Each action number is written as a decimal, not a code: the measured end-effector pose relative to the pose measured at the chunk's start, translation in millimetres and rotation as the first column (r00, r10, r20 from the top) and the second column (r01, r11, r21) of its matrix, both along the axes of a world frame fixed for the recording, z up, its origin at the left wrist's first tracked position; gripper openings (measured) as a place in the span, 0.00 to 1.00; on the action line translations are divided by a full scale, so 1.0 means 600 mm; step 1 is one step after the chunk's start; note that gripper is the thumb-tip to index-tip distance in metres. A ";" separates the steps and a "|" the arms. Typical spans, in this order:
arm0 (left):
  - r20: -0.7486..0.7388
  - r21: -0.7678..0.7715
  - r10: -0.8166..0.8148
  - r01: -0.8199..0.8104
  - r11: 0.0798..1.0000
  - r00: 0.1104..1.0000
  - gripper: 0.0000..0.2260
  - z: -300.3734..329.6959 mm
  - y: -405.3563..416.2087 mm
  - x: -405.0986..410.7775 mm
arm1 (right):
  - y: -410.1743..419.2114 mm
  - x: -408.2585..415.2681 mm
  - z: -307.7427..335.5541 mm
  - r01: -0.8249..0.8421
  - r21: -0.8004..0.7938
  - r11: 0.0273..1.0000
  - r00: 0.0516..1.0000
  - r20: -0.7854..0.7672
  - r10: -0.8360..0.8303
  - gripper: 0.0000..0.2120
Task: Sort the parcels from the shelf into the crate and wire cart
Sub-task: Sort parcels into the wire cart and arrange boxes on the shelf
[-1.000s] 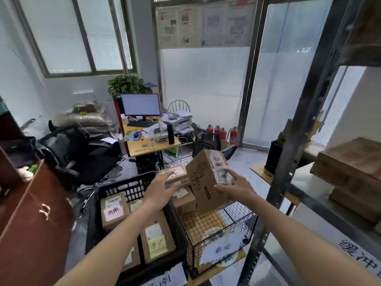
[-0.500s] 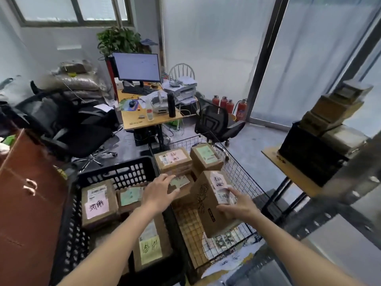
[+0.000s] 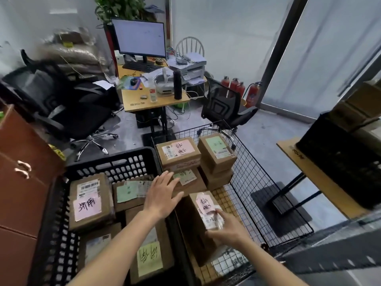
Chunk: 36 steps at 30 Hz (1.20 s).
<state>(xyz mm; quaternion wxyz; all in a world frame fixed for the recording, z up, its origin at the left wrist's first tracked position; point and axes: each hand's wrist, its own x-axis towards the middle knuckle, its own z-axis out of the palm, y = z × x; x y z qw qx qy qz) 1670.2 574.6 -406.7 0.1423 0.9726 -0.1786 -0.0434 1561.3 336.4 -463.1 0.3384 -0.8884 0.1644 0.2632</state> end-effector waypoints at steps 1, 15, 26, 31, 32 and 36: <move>0.007 -0.007 0.002 -0.002 1.000 1.000 0.27 -0.003 -0.002 0.002 | 0.004 0.003 -0.011 -0.016 -0.021 1.000 1.000 -0.022 0.016 0.48; -0.029 -0.064 0.058 -0.060 0.996 0.998 0.24 -0.019 -0.006 -0.005 | 0.067 0.018 -0.089 -0.035 0.219 0.975 0.998 0.060 0.023 0.42; -0.024 -0.084 0.093 -0.095 0.992 0.995 0.23 -0.032 -0.010 -0.006 | 0.016 0.026 -0.067 -0.163 0.442 0.882 0.977 -0.050 0.206 0.54; -0.019 -0.086 0.097 -0.099 0.991 0.995 0.22 -0.039 -0.008 -0.005 | 0.017 0.035 -0.068 -0.189 0.469 0.863 0.975 -0.013 0.221 0.56; -0.018 -0.085 0.096 -0.097 0.992 0.995 0.22 -0.040 -0.009 -0.005 | 0.017 0.036 -0.072 -0.190 0.464 0.865 0.974 -0.020 0.225 0.57; -0.013 -0.071 0.096 -0.096 0.993 0.995 0.27 -0.046 -0.008 -0.004 | 0.016 0.037 -0.076 -0.139 0.504 0.853 0.978 -0.067 0.198 0.57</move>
